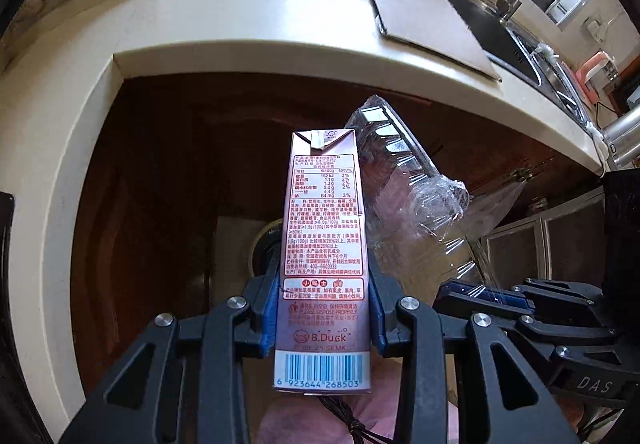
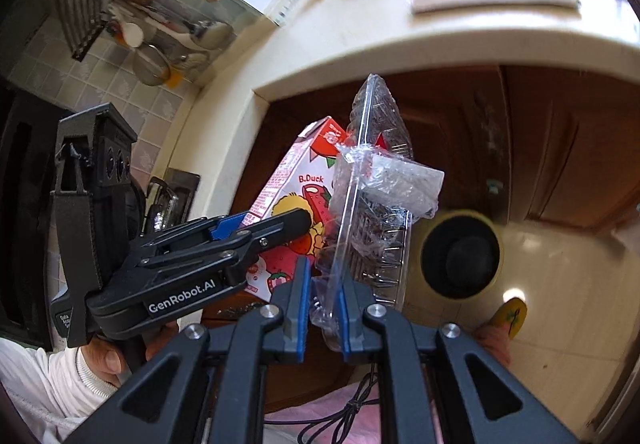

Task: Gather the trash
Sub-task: 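Carry carton and plastic box down over the floor bin and release both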

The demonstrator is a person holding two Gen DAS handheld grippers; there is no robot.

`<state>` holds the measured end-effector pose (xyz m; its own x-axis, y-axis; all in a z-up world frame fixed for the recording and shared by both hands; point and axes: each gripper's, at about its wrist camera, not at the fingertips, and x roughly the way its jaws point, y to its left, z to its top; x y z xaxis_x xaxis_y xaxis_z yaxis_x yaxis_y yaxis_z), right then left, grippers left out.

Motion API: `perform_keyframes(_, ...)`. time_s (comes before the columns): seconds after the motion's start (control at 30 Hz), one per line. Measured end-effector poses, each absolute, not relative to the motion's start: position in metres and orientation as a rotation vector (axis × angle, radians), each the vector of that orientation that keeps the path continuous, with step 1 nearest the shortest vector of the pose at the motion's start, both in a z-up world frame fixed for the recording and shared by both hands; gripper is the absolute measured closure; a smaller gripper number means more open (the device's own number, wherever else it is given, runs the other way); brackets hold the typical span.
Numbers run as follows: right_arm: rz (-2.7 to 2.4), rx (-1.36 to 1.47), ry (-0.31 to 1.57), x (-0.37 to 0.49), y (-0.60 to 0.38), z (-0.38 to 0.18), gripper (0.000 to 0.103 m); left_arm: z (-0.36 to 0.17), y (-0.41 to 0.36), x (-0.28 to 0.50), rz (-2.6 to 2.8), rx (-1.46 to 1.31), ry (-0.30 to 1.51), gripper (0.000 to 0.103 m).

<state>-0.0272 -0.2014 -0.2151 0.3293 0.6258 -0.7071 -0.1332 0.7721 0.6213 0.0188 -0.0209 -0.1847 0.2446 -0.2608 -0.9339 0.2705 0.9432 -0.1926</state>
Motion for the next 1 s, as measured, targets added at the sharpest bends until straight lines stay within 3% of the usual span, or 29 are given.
perform_keyframes(0.6,0.307,0.748,1.490,-0.014,-0.230,-0.424,0.091,-0.399,-0.057,0.043,-0.301,0.076,1.584,0.069)
perform_keyframes(1.0,0.229,0.868,1.634,0.005,-0.232,-0.500,0.091,-0.491,-0.067,0.056,-0.265,0.063,1.726,0.069)
